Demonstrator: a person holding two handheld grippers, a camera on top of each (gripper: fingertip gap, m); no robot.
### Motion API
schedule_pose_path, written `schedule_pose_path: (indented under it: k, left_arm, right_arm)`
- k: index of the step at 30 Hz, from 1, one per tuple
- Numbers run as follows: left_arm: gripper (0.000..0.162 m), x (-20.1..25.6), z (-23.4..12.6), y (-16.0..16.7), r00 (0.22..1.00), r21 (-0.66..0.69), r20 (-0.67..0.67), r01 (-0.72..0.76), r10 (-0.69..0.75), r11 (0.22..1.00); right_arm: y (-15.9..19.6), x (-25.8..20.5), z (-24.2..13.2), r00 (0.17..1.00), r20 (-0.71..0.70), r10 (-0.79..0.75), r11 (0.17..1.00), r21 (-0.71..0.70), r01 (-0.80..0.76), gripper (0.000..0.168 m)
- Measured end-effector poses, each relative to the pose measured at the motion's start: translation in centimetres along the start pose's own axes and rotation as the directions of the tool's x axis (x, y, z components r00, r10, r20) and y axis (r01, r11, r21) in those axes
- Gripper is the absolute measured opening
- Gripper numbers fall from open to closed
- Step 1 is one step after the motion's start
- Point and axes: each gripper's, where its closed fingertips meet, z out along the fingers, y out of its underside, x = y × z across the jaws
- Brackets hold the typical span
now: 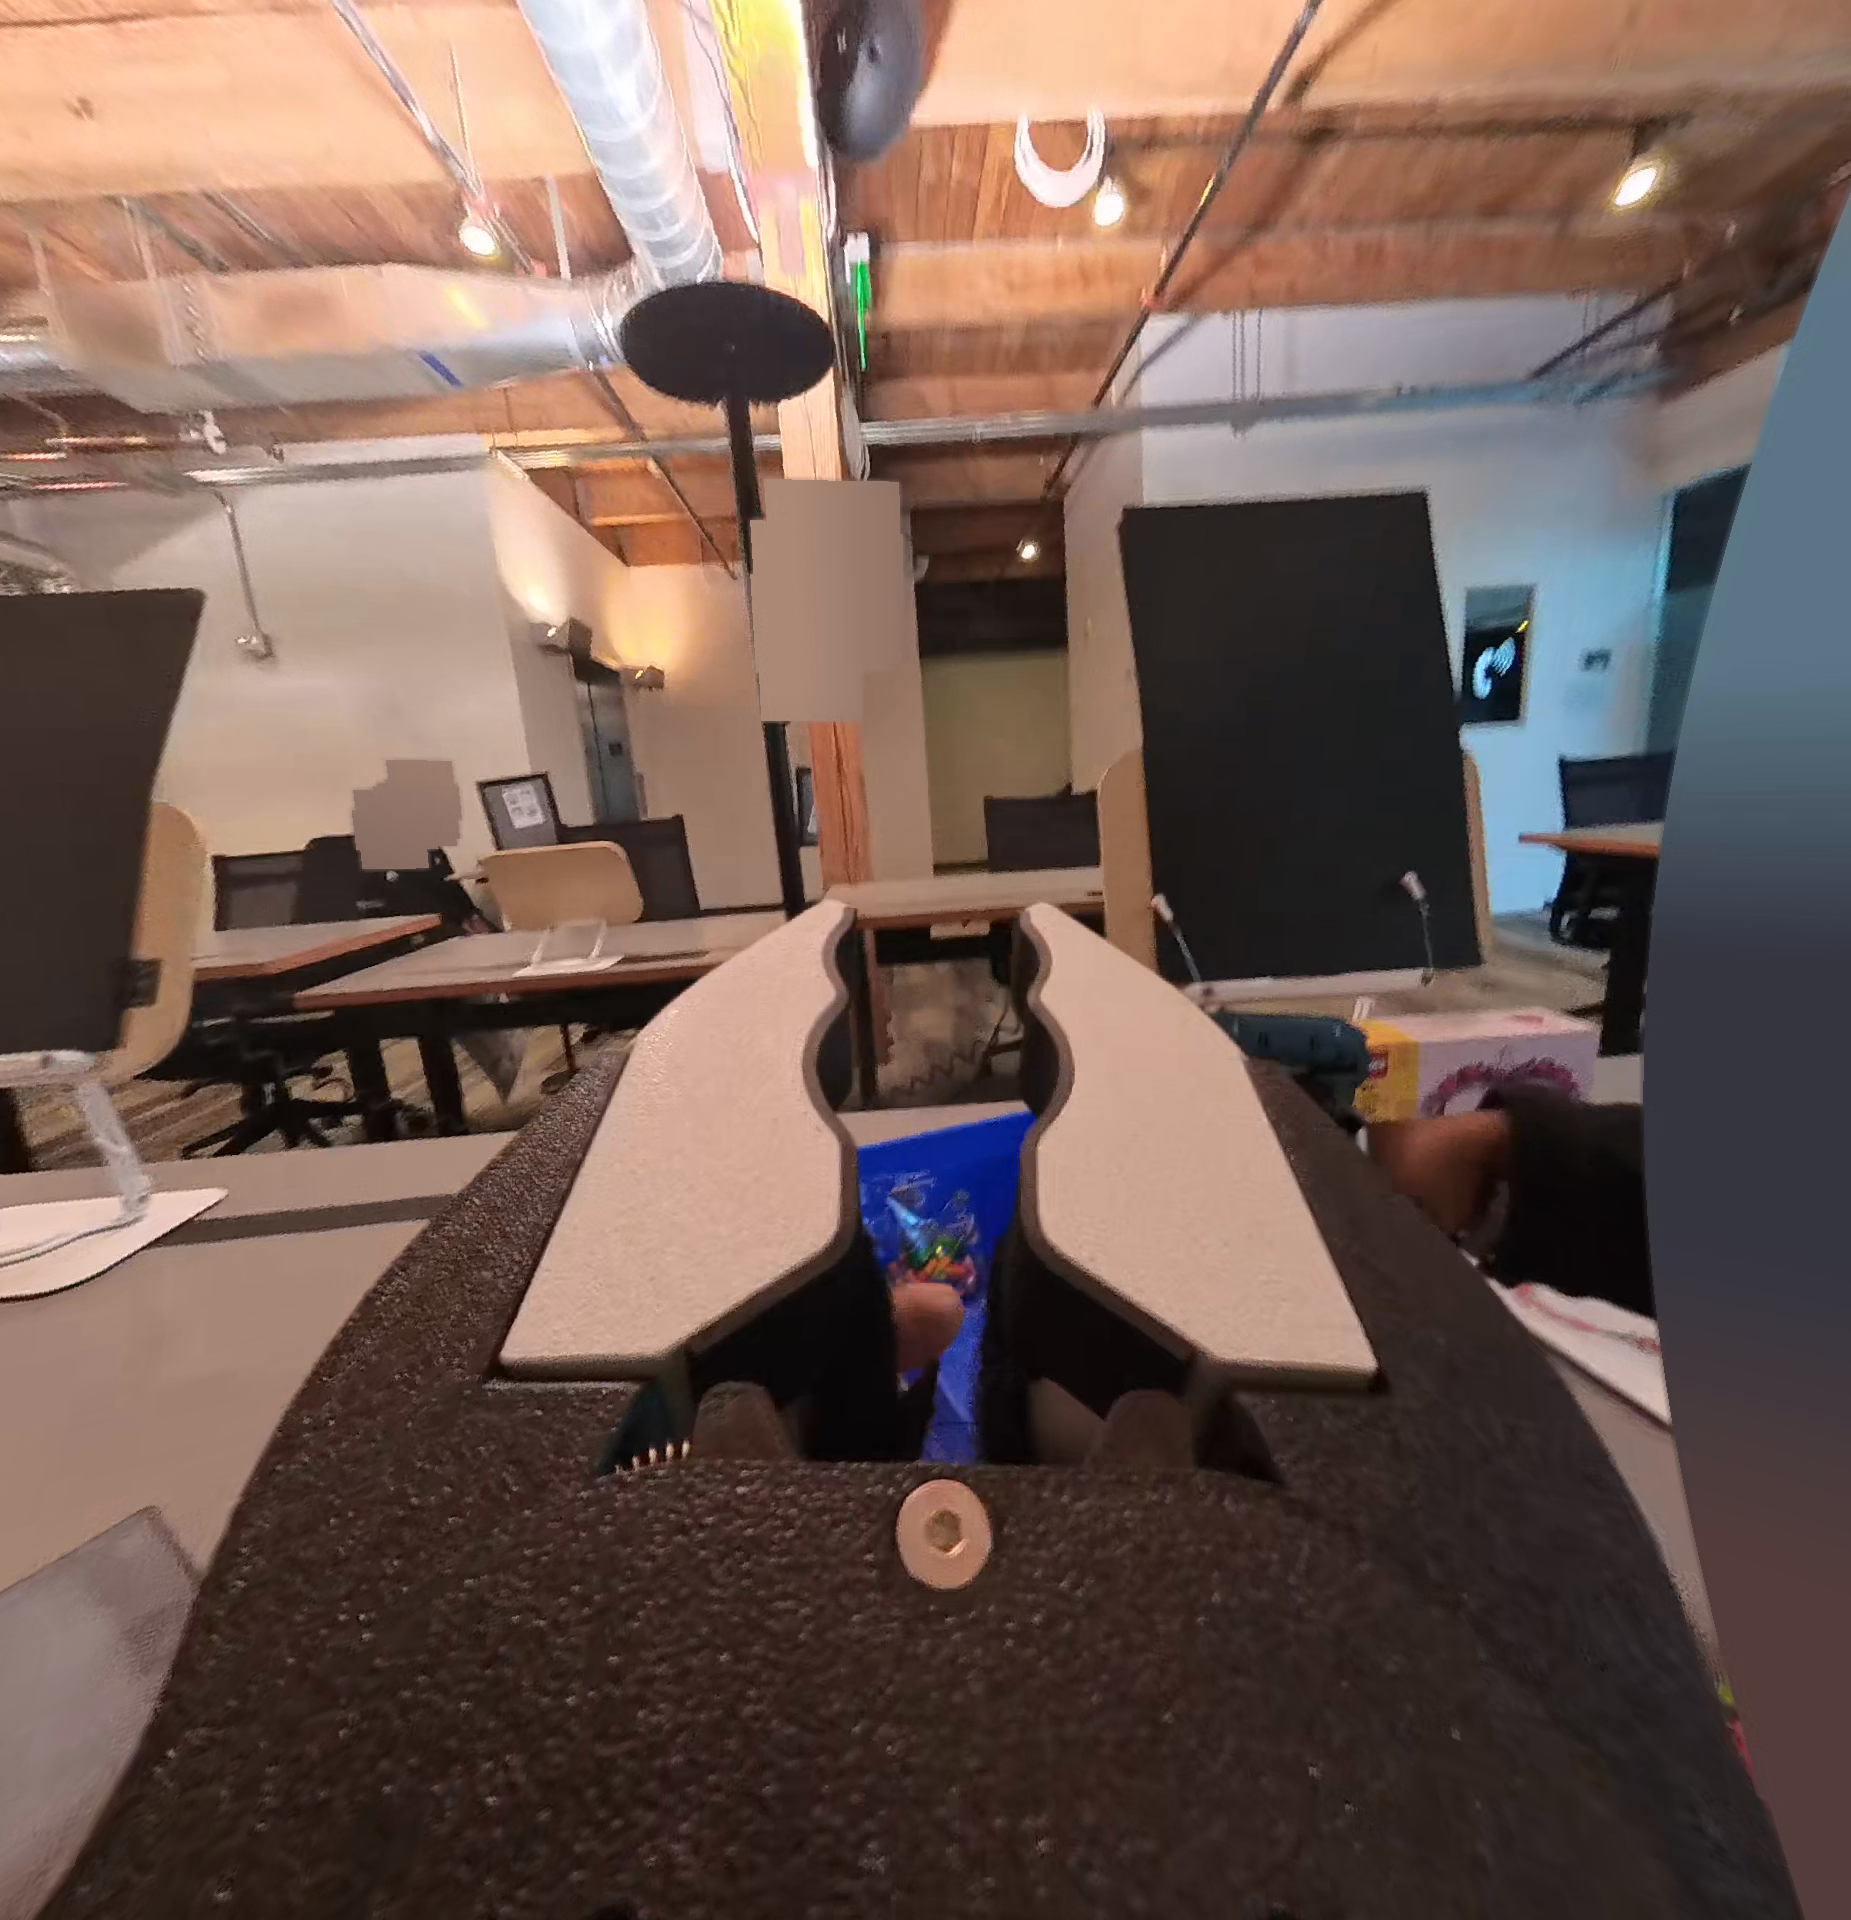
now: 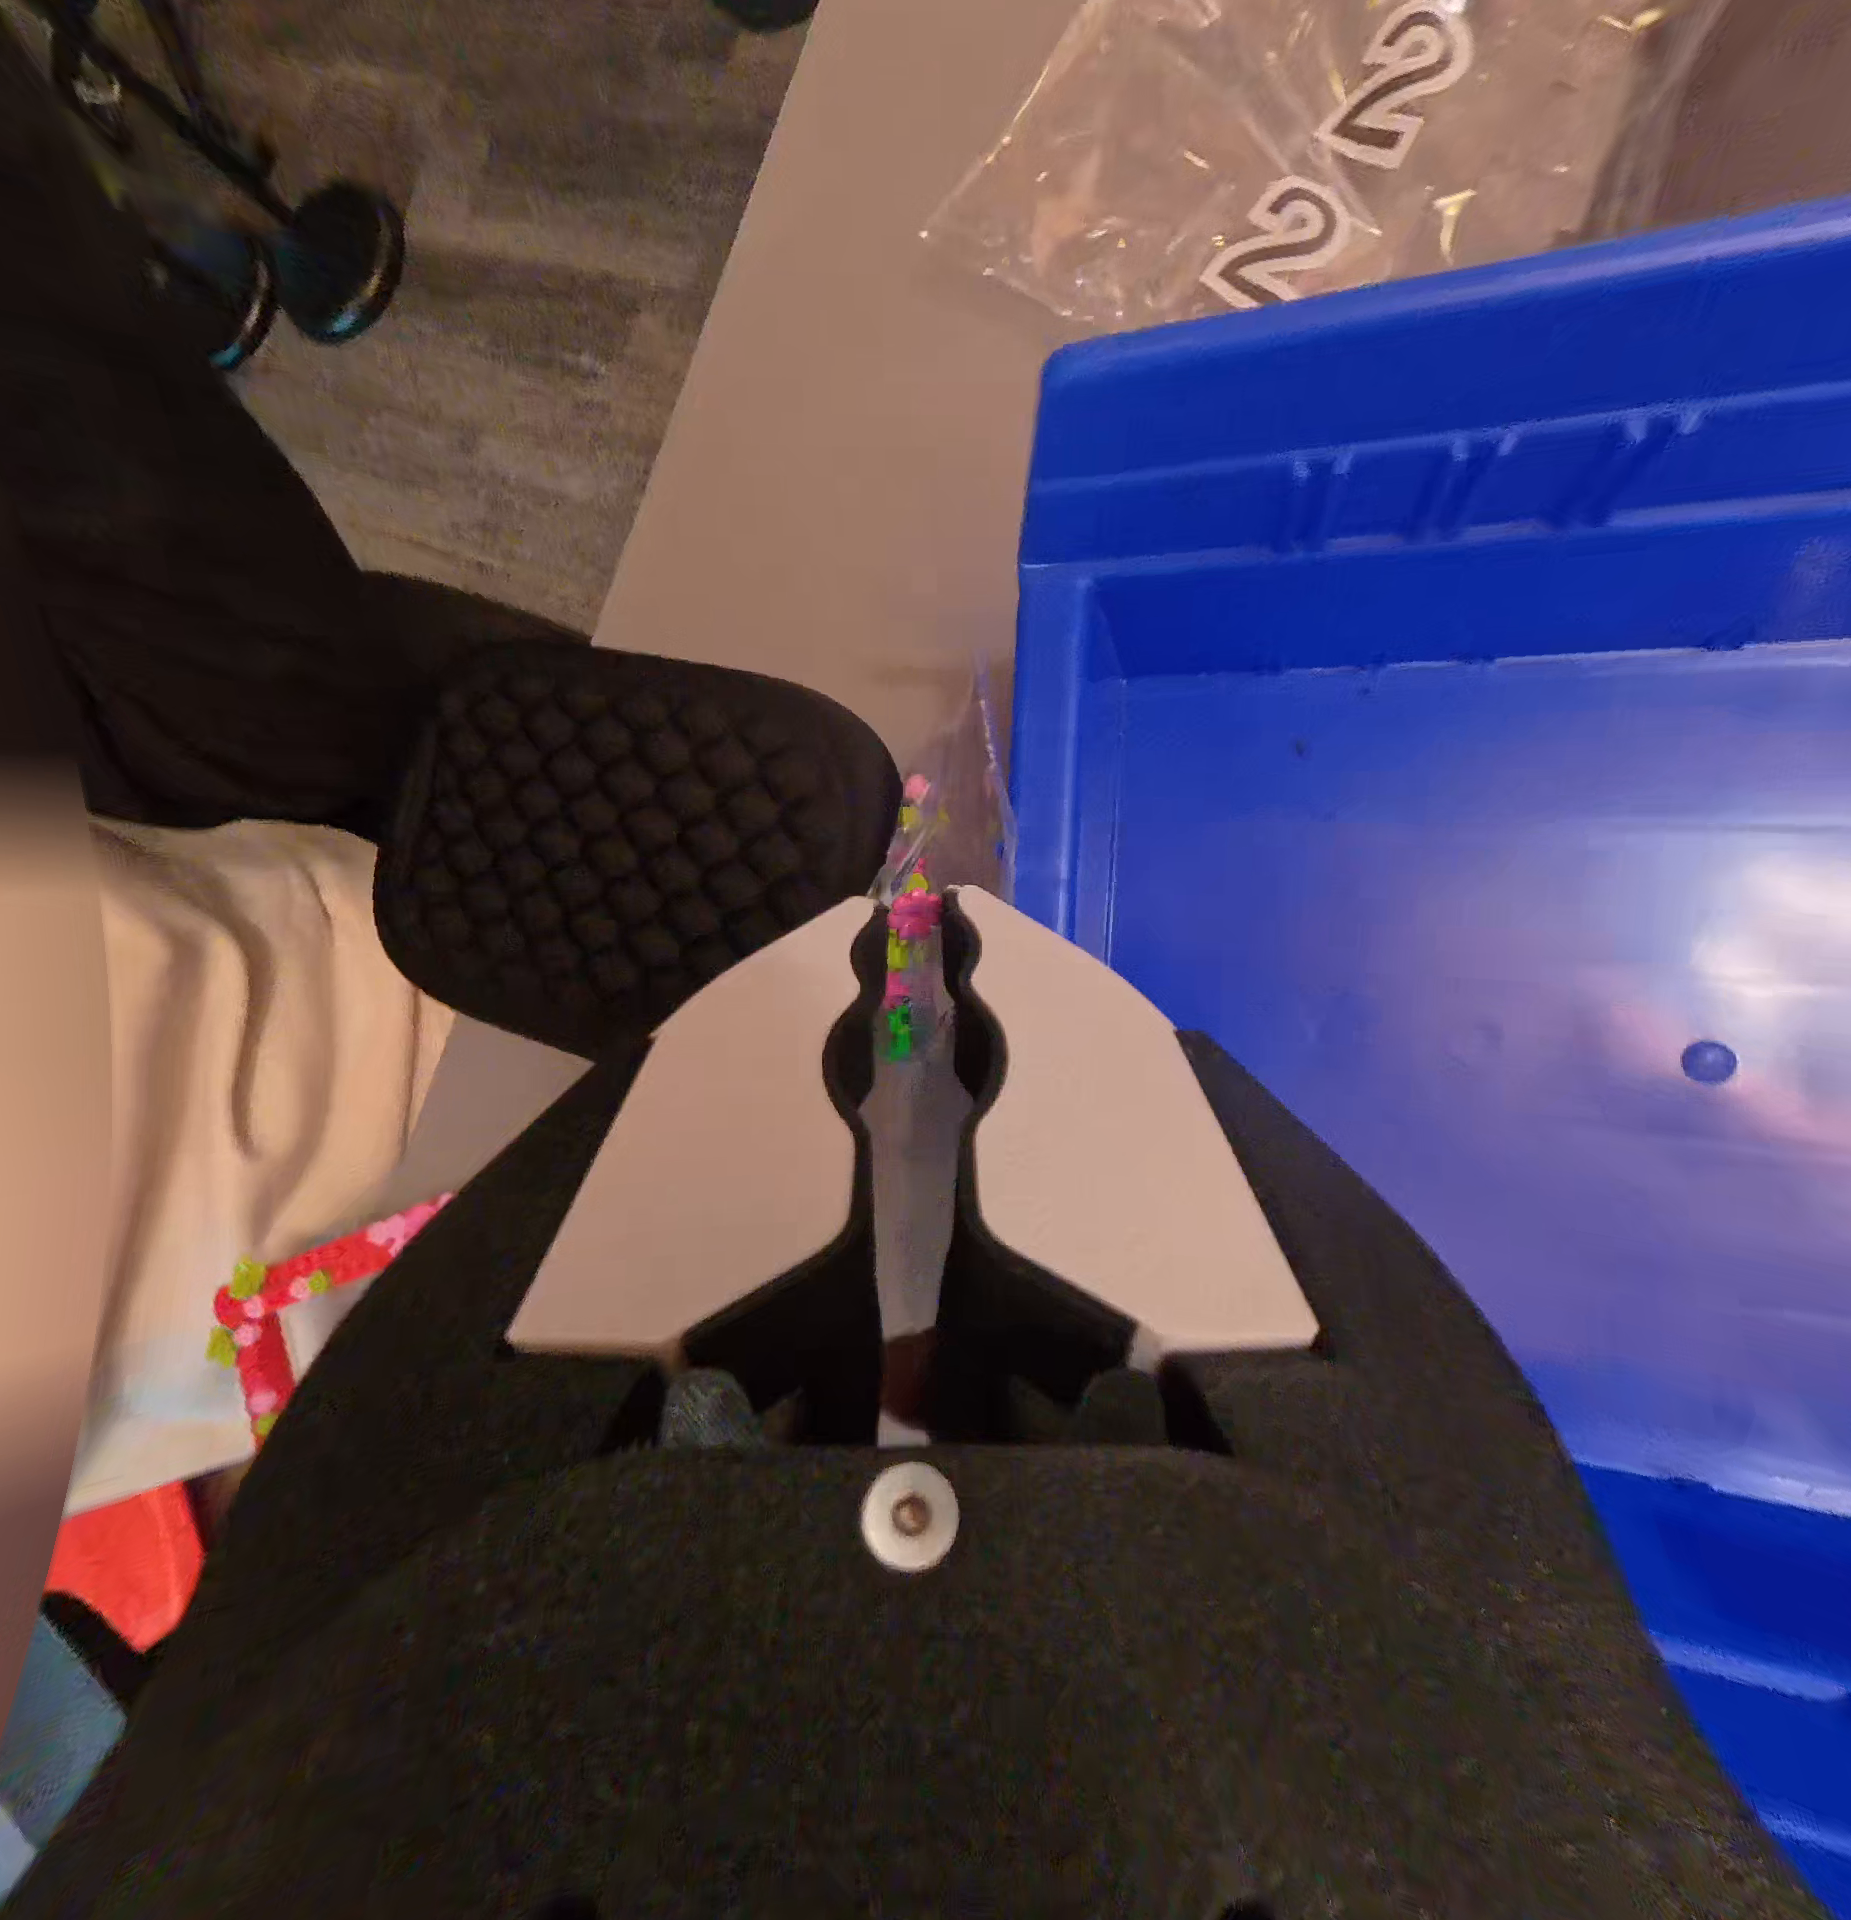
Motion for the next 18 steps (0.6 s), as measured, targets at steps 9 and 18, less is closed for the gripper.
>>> schedule_pose_path:
  k: [9, 18]
  left_arm:
    - [0.025, 0.0, -1.0, -1.4, 0.998, 0.093, -0.05, 0.042, -0.037, 0.995]
    - [0.027, 2.2, 0.0, 0.4, 0.986, -0.001, -0.153, -0.07, 0.069, 0.998]
  right_arm:
    - [0.0, 0.4, 0.4, 0.997, 0.007, -0.081, 0.996, -0.029, 0.081, 0.027]
    - [-1.2, 2.5, 0.1, 0.859, -0.204, -0.469, 0.882, -0.142, 0.448, 0.04]
